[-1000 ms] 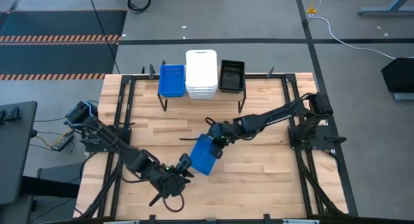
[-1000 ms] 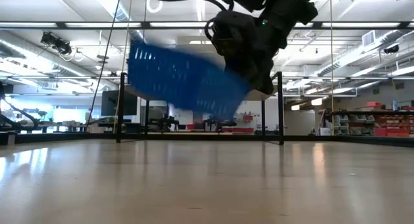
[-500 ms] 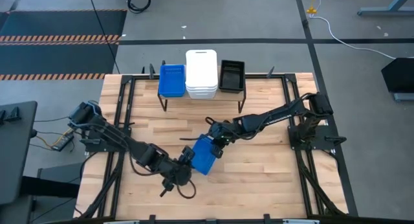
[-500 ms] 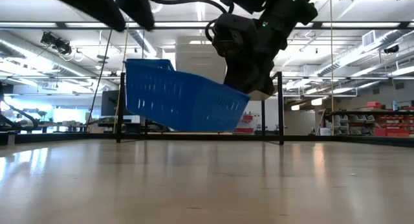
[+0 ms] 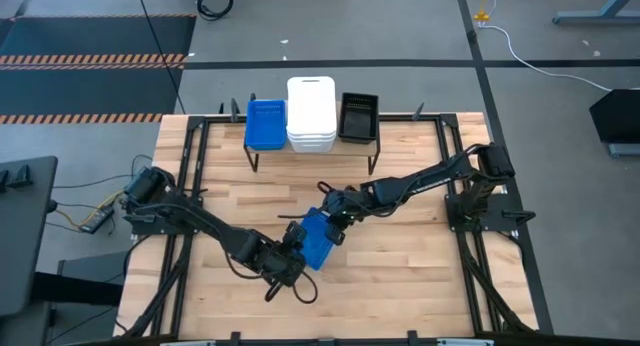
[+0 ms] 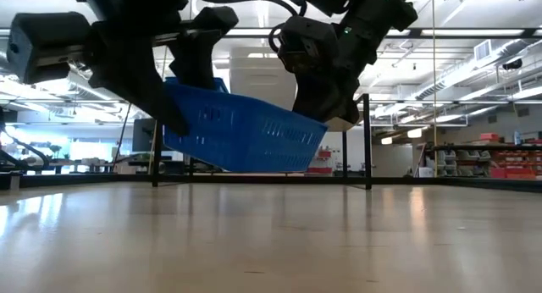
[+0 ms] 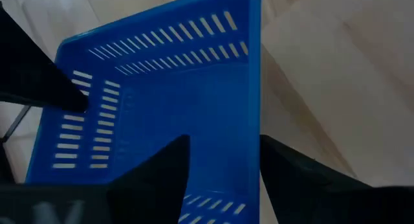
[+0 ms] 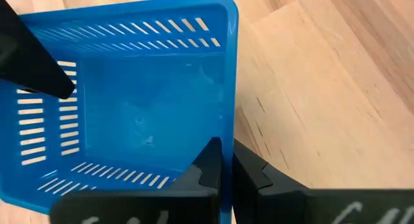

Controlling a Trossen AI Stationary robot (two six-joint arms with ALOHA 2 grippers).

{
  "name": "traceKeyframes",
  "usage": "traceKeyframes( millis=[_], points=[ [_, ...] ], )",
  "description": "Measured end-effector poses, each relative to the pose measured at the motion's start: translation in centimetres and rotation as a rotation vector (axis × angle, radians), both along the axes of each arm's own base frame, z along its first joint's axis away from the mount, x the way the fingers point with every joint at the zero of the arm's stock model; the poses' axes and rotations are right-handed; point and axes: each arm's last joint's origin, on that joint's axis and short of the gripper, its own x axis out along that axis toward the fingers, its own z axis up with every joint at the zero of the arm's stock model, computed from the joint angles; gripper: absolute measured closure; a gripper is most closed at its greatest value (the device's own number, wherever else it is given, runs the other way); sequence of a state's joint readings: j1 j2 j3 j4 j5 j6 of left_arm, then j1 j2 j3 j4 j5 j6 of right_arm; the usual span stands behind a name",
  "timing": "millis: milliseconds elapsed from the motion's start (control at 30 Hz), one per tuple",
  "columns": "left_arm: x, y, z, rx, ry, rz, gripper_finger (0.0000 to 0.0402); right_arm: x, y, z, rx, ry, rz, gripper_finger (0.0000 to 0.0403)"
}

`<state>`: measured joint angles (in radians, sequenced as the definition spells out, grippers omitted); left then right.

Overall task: Stack baskets on shelf by color
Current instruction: Stack the blue bin into the blue bin on the shelf

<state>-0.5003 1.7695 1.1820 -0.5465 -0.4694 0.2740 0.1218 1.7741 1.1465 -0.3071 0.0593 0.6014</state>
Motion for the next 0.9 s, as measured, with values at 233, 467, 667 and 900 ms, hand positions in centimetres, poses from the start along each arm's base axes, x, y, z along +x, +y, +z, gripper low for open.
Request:
traceKeyframes(
  millis=[233,467,667,900],
  points=[
    [-0.2,-0.2,-0.1,-0.038,0.0,0.05,0.029,0.0,0.1,0.0,-0.009,0.0,0.015,0.0382],
    [-0.2,-0.5,-0.1,-0.144,0.022,0.059,0.0392,0.5,0.2,0.5,-0.091,-0.081,0.125,0.0356],
    [-0.4,-1.0,-0.1,-0.181,0.035,0.047,0.0397,1.3,0.3,1.3,-0.175,-0.199,0.221,0.0304],
    [-0.9,-1.6,-0.1,-0.21,0.04,0.058,0.0399,2.3,0.5,2.7,-0.236,-0.372,0.282,0.0248]
  ],
)
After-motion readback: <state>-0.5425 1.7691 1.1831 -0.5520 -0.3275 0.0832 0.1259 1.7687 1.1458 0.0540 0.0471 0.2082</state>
